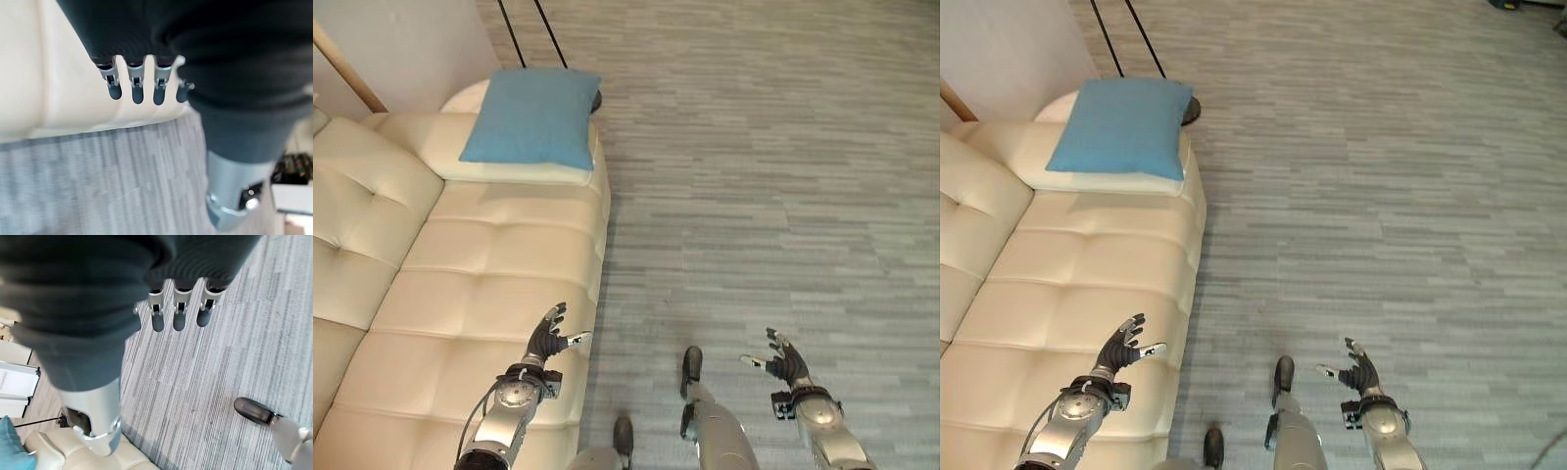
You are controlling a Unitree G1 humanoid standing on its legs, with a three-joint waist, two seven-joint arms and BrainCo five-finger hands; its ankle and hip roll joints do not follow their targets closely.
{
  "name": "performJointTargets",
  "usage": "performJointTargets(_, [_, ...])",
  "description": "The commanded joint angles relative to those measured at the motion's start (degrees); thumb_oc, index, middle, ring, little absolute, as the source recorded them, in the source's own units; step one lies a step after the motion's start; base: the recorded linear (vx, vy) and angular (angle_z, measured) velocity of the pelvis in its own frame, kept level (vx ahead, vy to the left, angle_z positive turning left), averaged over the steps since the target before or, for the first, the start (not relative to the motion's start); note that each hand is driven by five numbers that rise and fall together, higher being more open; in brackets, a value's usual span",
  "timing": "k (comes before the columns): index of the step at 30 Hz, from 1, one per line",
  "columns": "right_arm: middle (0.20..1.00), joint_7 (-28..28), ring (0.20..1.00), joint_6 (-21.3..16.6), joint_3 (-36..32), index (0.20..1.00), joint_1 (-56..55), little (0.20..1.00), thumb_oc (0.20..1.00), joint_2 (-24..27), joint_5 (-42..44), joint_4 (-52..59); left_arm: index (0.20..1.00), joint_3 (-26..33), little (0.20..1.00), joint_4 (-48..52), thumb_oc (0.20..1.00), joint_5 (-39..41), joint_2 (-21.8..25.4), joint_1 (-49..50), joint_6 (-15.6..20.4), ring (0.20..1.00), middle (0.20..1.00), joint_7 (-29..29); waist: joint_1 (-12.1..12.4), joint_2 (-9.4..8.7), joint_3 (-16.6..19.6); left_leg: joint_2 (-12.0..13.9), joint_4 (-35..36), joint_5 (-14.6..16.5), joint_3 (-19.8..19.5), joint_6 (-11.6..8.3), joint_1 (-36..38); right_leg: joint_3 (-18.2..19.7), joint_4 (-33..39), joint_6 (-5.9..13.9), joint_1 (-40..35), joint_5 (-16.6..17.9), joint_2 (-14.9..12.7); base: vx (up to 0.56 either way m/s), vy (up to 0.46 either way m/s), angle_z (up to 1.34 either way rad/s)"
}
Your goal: Pick up all the scattered cushions and arrange them neatly on the sofa.
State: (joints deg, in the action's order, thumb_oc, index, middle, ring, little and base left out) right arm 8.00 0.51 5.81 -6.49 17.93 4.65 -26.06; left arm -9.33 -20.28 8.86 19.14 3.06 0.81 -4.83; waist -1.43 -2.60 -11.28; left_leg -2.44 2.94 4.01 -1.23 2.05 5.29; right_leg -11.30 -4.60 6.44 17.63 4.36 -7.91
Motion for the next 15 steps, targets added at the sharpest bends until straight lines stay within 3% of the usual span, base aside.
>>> performJointTargets(1, [1.0, 0.39, 1.0, -2.38, -1.42, 1.0, 2.03, 1.0, 1.0, 2.29, 1.7, 3.08, 1.0, -0.48, 1.0, 3.97, 1.0, 0.9, 0.61, -1.49, 2.87, 1.0, 1.0, -0.39, -0.89, 2.5, 2.25, 2.73, -6.84, 5.11, 1.43, -3.49, 0.52, -0.55, 1.8, -0.06, -5.98, -1.18, 3.4, 0.33, -0.181, 0.45])
performJointTargets(3, [1.0, -0.14, 1.0, -2.31, -1.14, 1.0, 1.96, 1.0, 1.0, 2.9, 1.82, 3.42, 1.0, -0.55, 1.0, 4.31, 1.0, 1.32, 0.66, -1.12, 2.87, 1.0, 1.0, 0.04, -0.71, 2.65, 2.2, 2.83, -14.04, 3.21, 1.72, -4.74, -1.52, -1.0, 2.78, -0.89, -8.1, -2.0, 4.1, 0.22, -0.128, 0.31])
performJointTargets(4, [1.0, -0.14, 1.0, -2.31, -1.14, 1.0, 1.96, 1.0, 1.0, 2.91, 1.82, 3.42, 1.0, -0.55, 1.0, 4.31, 1.0, 1.32, 0.66, -1.12, 2.87, 1.0, 1.0, 0.04, -0.73, 2.67, 2.21, 2.85, -14.12, 3.25, 1.7, -4.74, -1.57, -1.02, 2.79, -0.89, -8.1, -1.99, 4.11, 0.16, -0.108, -0.04])
performJointTargets(5, [1.0, -0.09, 1.0, -2.55, -1.27, 1.0, 1.85, 1.0, 1.0, 3.12, 2.17, 3.73, 1.0, -0.72, 1.0, 4.25, 1.0, 1.44, 0.59, -1.1, 2.83, 1.0, 1.0, 0.1, -0.47, 2.39, 1.87, 2.76, -18.77, 0.88, 1.98, -5.38, -3.39, -1.12, 3.22, -1.39, -9.4, -2.49, 4.2, 0.21, -0.149, -0.19])
performJointTargets(6, [1.0, -0.07, 1.0, -2.29, -1.37, 1.0, 1.89, 1.0, 1.0, 3.76, 1.93, 4.46, 1.0, -0.76, 1.0, 4.35, 1.0, 1.73, 0.61, -1.24, 2.68, 1.0, 1.0, 0.2, 0.08, 1.81, 0.96, 3.56, -24.08, -0.43, 3.67, -5.24, -8.67, -1.72, 3.98, -2.29, -11.56, -4.11, 3.68, 0.21, -0.148, -0.12])
performJointTargets(7, [1.0, -0.07, 1.0, -2.28, -1.37, 1.0, 1.9, 1.0, 1.0, 3.76, 1.93, 4.46, 1.0, -0.75, 1.0, 4.36, 1.0, 1.73, 0.62, -1.24, 2.66, 1.0, 1.0, 0.21, 0.11, 1.86, 0.97, 3.63, -24.44, -0.22, 3.69, -5.24, -8.87, -1.7, 3.95, -2.3, -11.51, -4.14, 3.75, 0.27, -0.116, 0.18])
performJointTargets(10, [1.0, -0.04, 1.0, -2.28, -1.49, 1.0, 2.48, 1.0, 1.0, 4.67, 1.85, 4.0, 1.0, -0.07, 1.0, 4.2, 1.0, 1.34, 0.55, -0.61, 2.61, 1.0, 1.0, 0.15, 1.54, 1.18, 1.0, 3.01, -19.7, 2.97, 4.15, -3.88, -13.25, -0.82, 4.84, -1.94, -14.17, -5.86, 3.15, 0.27, -0.007, -0.08])
performJointTargets(12, [1.0, -0.09, 1.0, -2.32, -1.37, 1.0, 2.66, 1.0, 1.0, 5.08, 1.63, 3.81, 1.0, 0.13, 1.0, 4.06, 1.0, 1.19, 0.59, -0.29, 2.47, 1.0, 1.0, 0.27, 2.3, 1.51, 0.85, 3.01, -15.88, 0.35, 3.81, -4.16, -15.67, -0.38, 5.53, -1.81, -15.86, -6.8, 3.38, 0.26, 0.056, -0.16])
performJointTargets(14, [1.0, 0.04, 1.0, -2.32, -1.03, 1.0, 2.87, 1.0, 1.0, 5.47, 1.26, 3.42, 1.0, 0.16, 1.0, 4.02, 1.0, 0.97, 0.68, 0.14, 2.44, 1.0, 1.0, 0.3, 3.34, 2.26, 0.66, 3.31, -10.26, -4.44, 2.92, -4.82, -17.4, 0.23, 6.37, -1.91, -17.98, -7.86, 4.31, 0.23, 0.062, -0.21])
performJointTargets(15, [1.0, 0.04, 1.0, -2.32, -1.03, 1.0, 2.87, 1.0, 1.0, 5.47, 1.26, 3.42, 1.0, 0.16, 1.0, 4.02, 1.0, 0.97, 0.68, 0.14, 2.44, 1.0, 1.0, 0.3, 3.36, 2.24, 0.61, 3.3, -10.15, -4.49, 2.94, -4.82, -17.29, 0.24, 6.38, -1.91, -18.04, -7.86, 4.29, 0.3, 0.086, -0.27])
